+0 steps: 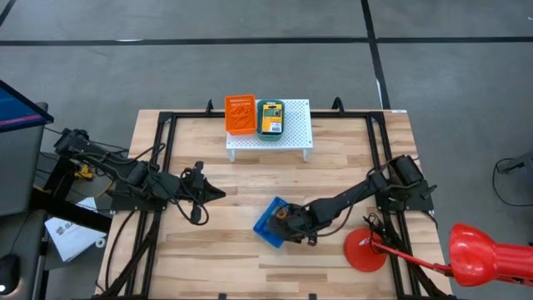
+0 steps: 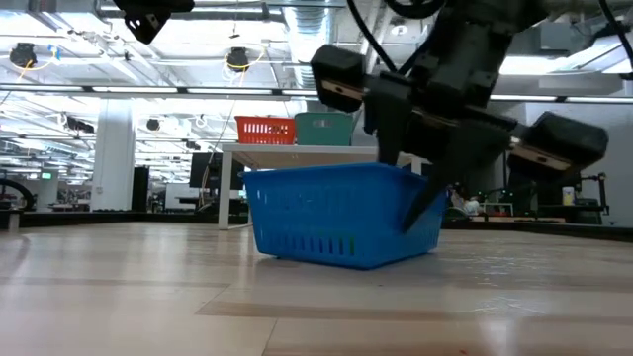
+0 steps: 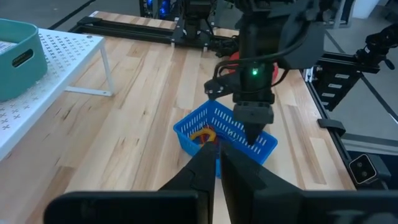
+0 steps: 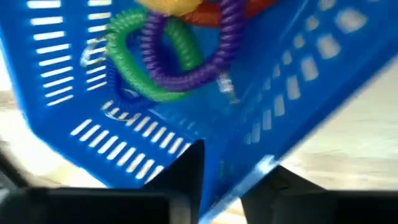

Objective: Pick & Place Office Desk Supplies
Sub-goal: Put the blue bin on the shelf

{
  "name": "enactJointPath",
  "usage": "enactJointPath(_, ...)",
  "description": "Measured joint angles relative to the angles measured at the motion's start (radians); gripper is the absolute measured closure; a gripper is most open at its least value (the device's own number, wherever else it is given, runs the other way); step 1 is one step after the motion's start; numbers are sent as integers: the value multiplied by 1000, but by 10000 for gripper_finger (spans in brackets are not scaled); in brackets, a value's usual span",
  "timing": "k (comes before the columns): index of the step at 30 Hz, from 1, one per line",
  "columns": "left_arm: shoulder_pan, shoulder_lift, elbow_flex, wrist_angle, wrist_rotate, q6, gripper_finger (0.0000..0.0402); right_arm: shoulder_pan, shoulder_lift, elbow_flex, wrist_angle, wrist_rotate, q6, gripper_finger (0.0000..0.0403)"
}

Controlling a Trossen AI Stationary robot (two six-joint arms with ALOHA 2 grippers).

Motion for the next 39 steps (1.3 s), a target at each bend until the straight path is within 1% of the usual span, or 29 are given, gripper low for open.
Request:
enactJointPath(3,0,0,0,0,1,0,385,-9,-26,0,-54,-1,-51,360)
enactJointPath(5,0,0,0,-2,1,0,385,-13,-54,0,-122,-3,-104,389)
enactJointPath(6,0,0,0,-4,1,0,385,-16,-68,0,-148,-5,-126,394)
enactJointPath(9,0,0,0,-4,1,0,385,-19,-123,0,-242,-3,-168,391)
enactJointPath(12,0,0,0,-4,1,0,385,-16,-186,0,-312,5,-186,397)
enactJointPath(16,0,0,0,-7,1,0,385,-24,-291,0,-439,22,-206,398)
enactJointPath(22,0,0,0,-42,0,-9,385,-76,-469,0,-551,25,-296,399)
enactJointPath(25,0,0,0,-60,0,-21,385,-120,-552,0,-623,23,-349,400)
enactJointPath(28,0,0,0,-65,0,-31,385,-203,-623,0,-692,19,-422,401)
enactJointPath(30,0,0,0,-68,0,-35,385,-277,-664,0,-717,11,-485,401)
enactJointPath(32,0,0,0,-67,0,-37,385,-365,-693,0,-733,-20,-568,401)
enactJointPath(36,0,0,0,-67,0,-37,385,-569,-713,0,-736,-119,-743,401)
enactJointPath(39,0,0,0,-63,0,-37,385,-717,-686,22,-755,-207,-871,400)
